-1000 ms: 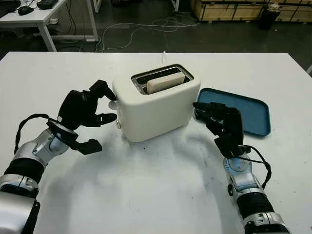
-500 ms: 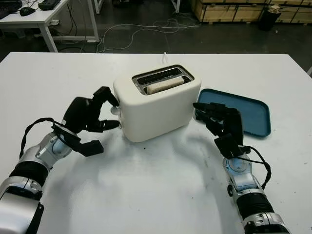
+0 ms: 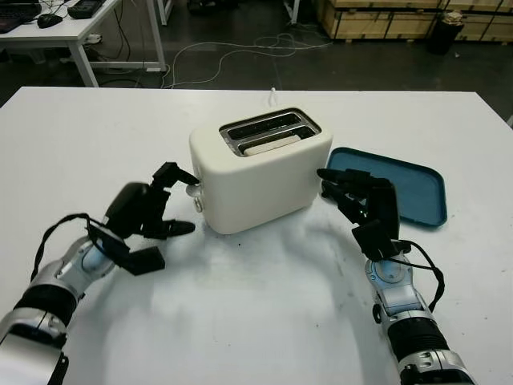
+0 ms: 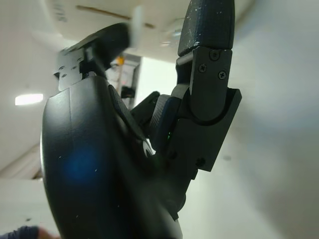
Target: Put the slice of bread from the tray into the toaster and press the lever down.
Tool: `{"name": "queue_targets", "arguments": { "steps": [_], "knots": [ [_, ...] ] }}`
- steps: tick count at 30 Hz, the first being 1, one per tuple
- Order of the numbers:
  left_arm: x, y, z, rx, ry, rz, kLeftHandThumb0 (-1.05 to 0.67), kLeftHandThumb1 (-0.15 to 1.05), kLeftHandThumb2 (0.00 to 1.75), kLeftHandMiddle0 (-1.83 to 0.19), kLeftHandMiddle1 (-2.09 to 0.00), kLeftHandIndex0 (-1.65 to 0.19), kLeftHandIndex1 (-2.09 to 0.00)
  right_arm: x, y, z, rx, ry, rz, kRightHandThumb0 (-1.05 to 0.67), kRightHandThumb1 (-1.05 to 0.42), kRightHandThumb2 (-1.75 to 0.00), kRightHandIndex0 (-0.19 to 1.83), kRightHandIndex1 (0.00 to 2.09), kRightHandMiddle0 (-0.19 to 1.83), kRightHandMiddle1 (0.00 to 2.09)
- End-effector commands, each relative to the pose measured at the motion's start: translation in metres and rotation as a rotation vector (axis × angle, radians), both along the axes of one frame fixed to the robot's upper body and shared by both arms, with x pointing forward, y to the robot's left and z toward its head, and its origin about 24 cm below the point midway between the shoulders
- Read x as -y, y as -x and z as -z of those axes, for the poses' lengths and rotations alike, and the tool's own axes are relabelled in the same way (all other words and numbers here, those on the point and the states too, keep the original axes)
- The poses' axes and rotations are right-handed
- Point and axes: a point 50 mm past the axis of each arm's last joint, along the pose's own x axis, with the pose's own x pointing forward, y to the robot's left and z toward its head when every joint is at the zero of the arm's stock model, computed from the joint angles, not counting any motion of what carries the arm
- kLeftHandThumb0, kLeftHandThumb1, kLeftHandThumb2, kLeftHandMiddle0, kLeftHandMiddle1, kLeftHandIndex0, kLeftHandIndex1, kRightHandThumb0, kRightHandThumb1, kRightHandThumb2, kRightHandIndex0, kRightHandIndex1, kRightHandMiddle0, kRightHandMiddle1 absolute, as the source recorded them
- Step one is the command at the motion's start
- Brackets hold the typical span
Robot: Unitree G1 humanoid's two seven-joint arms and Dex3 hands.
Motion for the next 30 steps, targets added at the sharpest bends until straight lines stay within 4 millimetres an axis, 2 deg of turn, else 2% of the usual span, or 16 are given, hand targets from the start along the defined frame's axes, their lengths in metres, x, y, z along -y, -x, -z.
{"name": "queue_targets", "arguments": {
  "steps": [1, 6, 10, 14, 21, 24, 26, 28, 30],
  "knots": [
    [0.021, 0.012, 0.024, -0.133, -0.071, 0.122, -1.01, 0.92, 0.26, -1.09, -1.72, -0.86, -1.01, 0.002, 0.001, 0.002, -0.007, -0.002, 0.017, -0.50, -0.92, -0.04, 0.96, 0.93, 1.18, 0.00],
    [0.021, 0.020, 0.028, -0.156, -0.040, 0.127, -1.01, 0.92, 0.27, -1.09, -1.73, -0.88, -0.97, 0.001, 0.001, 0.003, -0.010, -0.011, 0.016, -0.50, -0.92, -0.03, 0.97, 0.93, 1.19, 0.00],
    [0.021, 0.021, 0.027, -0.160, -0.007, 0.135, -1.00, 0.92, 0.24, -1.06, -1.62, -0.89, -0.88, 0.001, 0.001, 0.003, -0.015, -0.010, 0.017, -0.51, -0.92, -0.03, 0.97, 0.93, 1.19, 0.01],
    [0.022, 0.018, 0.022, -0.118, -0.021, 0.126, -1.01, 0.92, 0.29, -1.09, -1.73, -0.92, -0.85, 0.000, 0.001, 0.002, -0.017, -0.015, 0.015, -0.50, -0.92, -0.02, 0.98, 0.92, 1.19, 0.00],
    [0.020, 0.010, 0.004, -0.059, -0.004, 0.125, -0.98, 0.92, 0.28, -1.09, -1.75, -0.88, -0.88, 0.001, 0.000, 0.002, -0.013, -0.016, 0.016, -0.50, -0.92, -0.02, 0.97, 0.92, 1.19, 0.00],
    [0.018, 0.001, -0.010, -0.033, 0.001, 0.134, -0.97, 0.92, 0.39, -0.98, -1.74, -0.77, -1.05, 0.001, 0.000, 0.002, -0.013, -0.012, 0.015, -0.50, -0.92, -0.03, 0.98, 0.93, 1.19, 0.00],
    [0.018, -0.003, -0.019, 0.002, 0.007, 0.135, -0.98, 0.92, 0.48, -0.96, -1.72, -0.70, -1.28, 0.001, 0.000, 0.002, -0.014, -0.009, 0.017, -0.50, -0.92, -0.03, 0.98, 0.93, 1.19, 0.00],
    [0.019, -0.006, -0.026, 0.063, 0.017, 0.121, -0.98, 0.92, 0.56, -1.00, -1.74, -0.64, -1.60, 0.001, 0.000, 0.002, -0.014, -0.009, 0.017, -0.50, -0.92, -0.03, 0.98, 0.93, 1.19, 0.00],
    [0.021, -0.009, -0.032, 0.109, 0.028, 0.115, -0.97, 0.92, 0.60, -1.11, -1.74, -0.72, -1.72, 0.001, 0.000, 0.002, -0.012, -0.005, 0.017, -0.50, -0.92, -0.03, 0.97, 0.93, 1.19, 0.00]
  ]
}}
